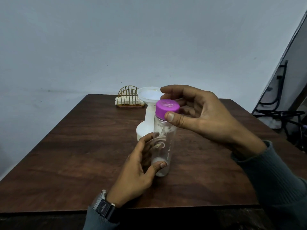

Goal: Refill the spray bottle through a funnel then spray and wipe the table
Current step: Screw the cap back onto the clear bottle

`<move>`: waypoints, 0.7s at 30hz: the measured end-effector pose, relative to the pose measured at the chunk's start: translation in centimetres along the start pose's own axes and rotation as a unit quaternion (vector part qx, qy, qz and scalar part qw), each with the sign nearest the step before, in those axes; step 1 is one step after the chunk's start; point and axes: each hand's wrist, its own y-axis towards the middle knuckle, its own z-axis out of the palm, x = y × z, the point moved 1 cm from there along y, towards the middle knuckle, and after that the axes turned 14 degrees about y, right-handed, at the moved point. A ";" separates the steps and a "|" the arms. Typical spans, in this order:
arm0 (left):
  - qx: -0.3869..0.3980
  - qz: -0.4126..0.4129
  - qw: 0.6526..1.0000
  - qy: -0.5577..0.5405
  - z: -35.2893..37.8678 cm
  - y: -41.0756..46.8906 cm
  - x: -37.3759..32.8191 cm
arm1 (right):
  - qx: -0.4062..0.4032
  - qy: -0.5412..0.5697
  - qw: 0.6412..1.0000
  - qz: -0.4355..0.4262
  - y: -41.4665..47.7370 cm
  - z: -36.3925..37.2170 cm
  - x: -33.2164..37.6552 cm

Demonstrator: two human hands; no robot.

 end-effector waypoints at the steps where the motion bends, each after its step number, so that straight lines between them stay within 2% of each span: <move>1: -0.002 0.001 1.000 0.000 0.0 0.0 0.0 | -0.009 -0.007 1.000 -0.004 0.0 0.0 0.0; 6: -0.007 -0.003 1.000 -0.005 -0.1 0.1 0.0 | -0.022 -0.008 1.000 -0.002 -0.1 0.0 -0.1; 12: -0.002 0.004 1.000 0.001 -0.1 0.1 0.1 | 0.053 0.064 0.996 0.015 -0.1 -0.1 -0.4; 16: -0.002 0.003 1.000 0.001 -0.1 0.1 0.2 | 0.024 0.032 0.999 0.018 0.0 0.1 -0.3; 19: -0.004 0.009 1.000 0.000 -0.1 0.1 0.1 | -0.012 -0.053 0.998 0.006 0.1 0.4 -0.3; 21: -0.004 0.012 1.000 -0.001 -0.1 0.0 0.0 | -0.002 -0.062 0.998 0.013 0.1 0.6 -0.4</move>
